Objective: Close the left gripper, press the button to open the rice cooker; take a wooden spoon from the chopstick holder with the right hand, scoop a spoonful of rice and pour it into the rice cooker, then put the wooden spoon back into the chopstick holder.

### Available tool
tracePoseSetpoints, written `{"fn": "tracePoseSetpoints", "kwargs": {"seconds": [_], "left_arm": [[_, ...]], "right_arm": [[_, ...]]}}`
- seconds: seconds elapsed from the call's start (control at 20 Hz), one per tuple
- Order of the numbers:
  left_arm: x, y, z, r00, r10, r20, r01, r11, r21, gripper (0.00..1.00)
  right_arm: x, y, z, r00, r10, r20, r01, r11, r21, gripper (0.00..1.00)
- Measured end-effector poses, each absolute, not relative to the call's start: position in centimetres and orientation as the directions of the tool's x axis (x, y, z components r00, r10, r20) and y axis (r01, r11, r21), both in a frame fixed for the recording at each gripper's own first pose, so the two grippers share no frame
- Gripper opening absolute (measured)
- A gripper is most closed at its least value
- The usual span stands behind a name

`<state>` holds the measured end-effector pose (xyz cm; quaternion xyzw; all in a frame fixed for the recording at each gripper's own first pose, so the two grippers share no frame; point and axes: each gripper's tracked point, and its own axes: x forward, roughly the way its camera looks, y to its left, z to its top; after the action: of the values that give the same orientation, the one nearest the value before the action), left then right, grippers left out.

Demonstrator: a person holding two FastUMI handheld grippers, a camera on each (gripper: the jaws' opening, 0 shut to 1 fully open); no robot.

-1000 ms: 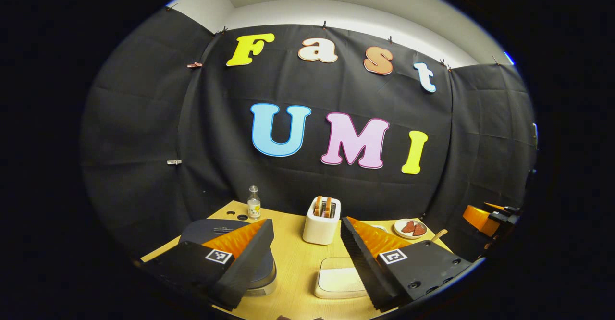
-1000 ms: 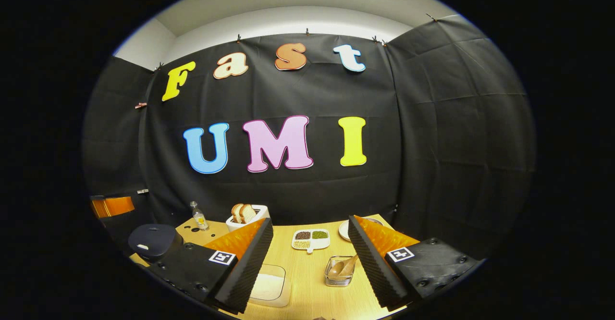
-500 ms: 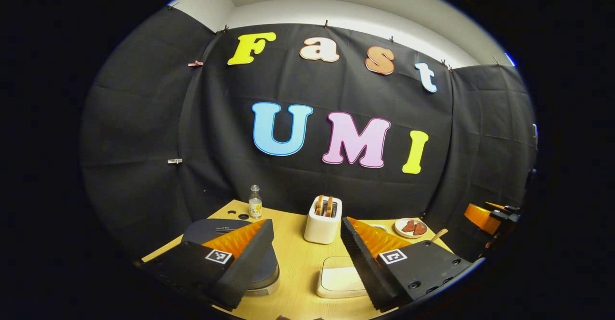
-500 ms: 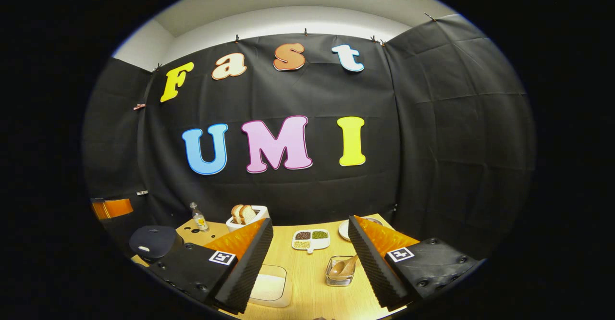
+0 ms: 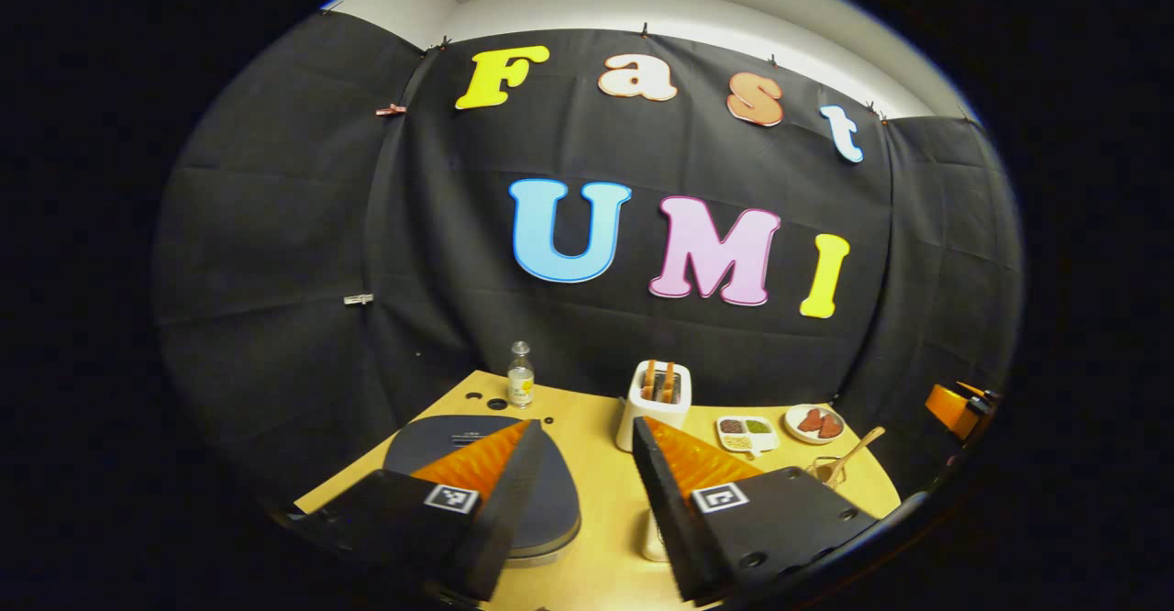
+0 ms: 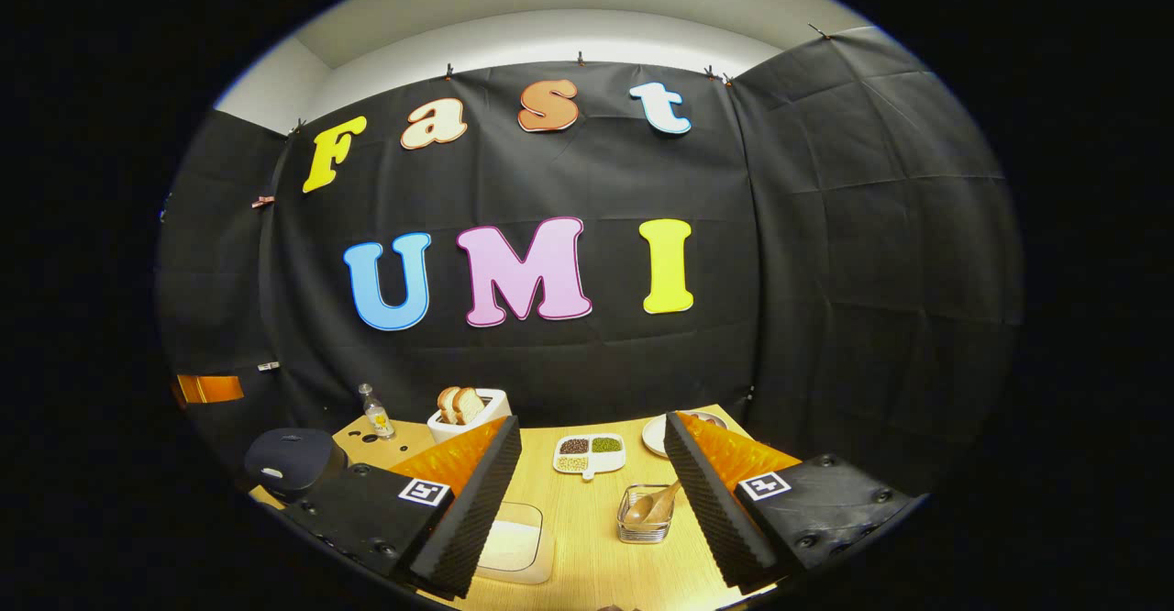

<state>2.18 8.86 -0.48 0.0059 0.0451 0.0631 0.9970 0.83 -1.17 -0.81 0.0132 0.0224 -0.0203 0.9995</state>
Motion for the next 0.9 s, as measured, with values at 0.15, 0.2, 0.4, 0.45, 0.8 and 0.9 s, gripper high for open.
{"fn": "tracePoseSetpoints", "kwargs": {"seconds": [0.15,0.2,0.4,0.45,0.8,0.9], "left_arm": [[2.1,11.4,-1.2,0.977,0.161,-0.139,-0.161,0.987,0.014,0.49],[2.2,12.3,-1.7,0.972,0.169,-0.161,-0.169,0.986,0.011,0.43],[2.9,16.0,-4.2,0.941,0.222,-0.254,-0.236,0.971,-0.027,0.07],[3.2,16.4,-4.7,0.939,0.212,-0.272,-0.236,0.970,-0.059,0.07],[4.0,18.2,-10.7,0.896,0.179,-0.407,-0.237,0.967,-0.096,0.06],[3.7,18.2,-12.5,0.880,0.181,-0.440,-0.239,0.968,-0.081,0.06]], "right_arm": [[0.7,-1.8,-0.6,0.998,-0.054,-0.044,0.055,0.998,0.026,0.98],[0.7,-1.9,-0.6,0.998,-0.056,-0.042,0.058,0.998,0.026,0.98],[0.4,-2.2,-1.1,0.996,-0.066,-0.055,0.068,0.997,0.024,0.98],[0.2,-2.3,-1.2,0.996,-0.066,-0.062,0.068,0.997,0.024,0.98],[-1.0,-3.1,-1.7,0.994,-0.081,-0.075,0.083,0.996,0.017,0.98],[-1.3,-3.4,-1.9,0.993,-0.091,-0.081,0.092,0.996,0.016,0.98]]}}
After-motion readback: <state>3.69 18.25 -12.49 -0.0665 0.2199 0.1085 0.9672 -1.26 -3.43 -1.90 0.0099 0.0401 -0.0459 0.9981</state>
